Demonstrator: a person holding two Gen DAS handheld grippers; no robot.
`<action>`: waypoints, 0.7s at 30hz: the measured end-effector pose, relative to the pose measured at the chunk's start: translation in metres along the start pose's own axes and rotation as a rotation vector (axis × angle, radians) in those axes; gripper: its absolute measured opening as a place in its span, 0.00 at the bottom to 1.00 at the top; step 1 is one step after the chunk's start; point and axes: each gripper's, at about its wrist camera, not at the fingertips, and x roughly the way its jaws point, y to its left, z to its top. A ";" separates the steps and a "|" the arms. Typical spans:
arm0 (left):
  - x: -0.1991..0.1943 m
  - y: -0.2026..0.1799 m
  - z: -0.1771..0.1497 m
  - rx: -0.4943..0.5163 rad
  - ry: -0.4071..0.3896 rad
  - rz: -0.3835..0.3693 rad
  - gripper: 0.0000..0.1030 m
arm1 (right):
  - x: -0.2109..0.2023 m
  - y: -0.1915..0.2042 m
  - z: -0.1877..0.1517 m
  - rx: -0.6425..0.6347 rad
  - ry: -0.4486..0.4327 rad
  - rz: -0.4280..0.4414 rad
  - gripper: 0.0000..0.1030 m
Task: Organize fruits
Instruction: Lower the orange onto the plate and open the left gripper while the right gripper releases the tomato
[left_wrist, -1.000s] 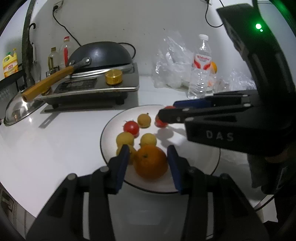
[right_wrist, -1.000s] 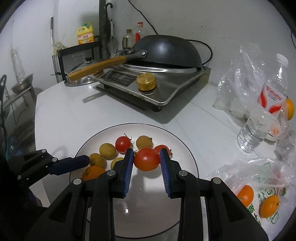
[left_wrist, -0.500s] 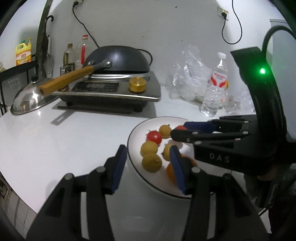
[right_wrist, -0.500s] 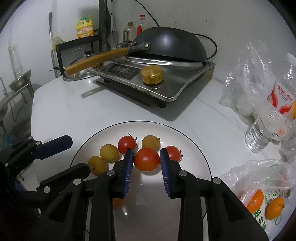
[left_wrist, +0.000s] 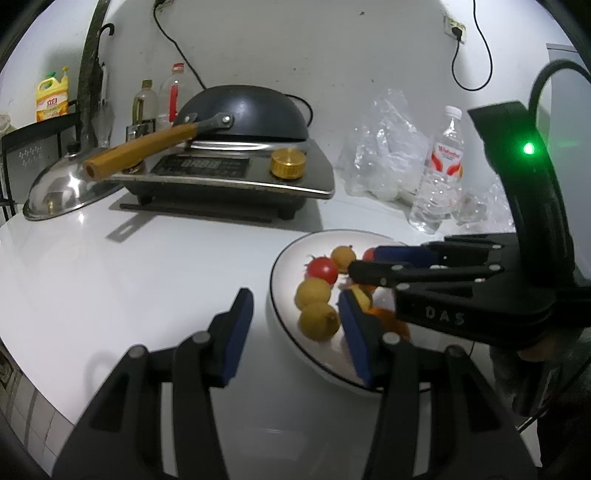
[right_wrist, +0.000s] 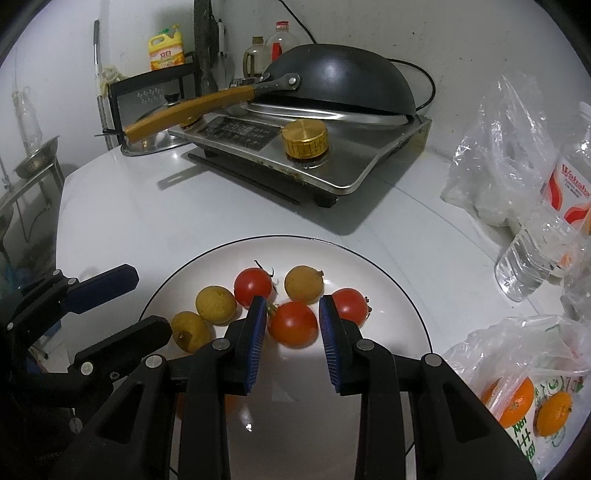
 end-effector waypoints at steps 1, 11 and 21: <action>0.000 0.000 0.000 0.000 0.002 0.001 0.48 | -0.001 0.000 0.000 0.001 -0.003 0.000 0.30; -0.007 -0.006 0.001 0.011 -0.010 0.008 0.48 | -0.015 -0.001 -0.002 0.004 -0.024 -0.012 0.30; -0.023 -0.024 0.005 0.038 -0.038 -0.002 0.48 | -0.048 -0.006 -0.006 0.013 -0.071 -0.034 0.30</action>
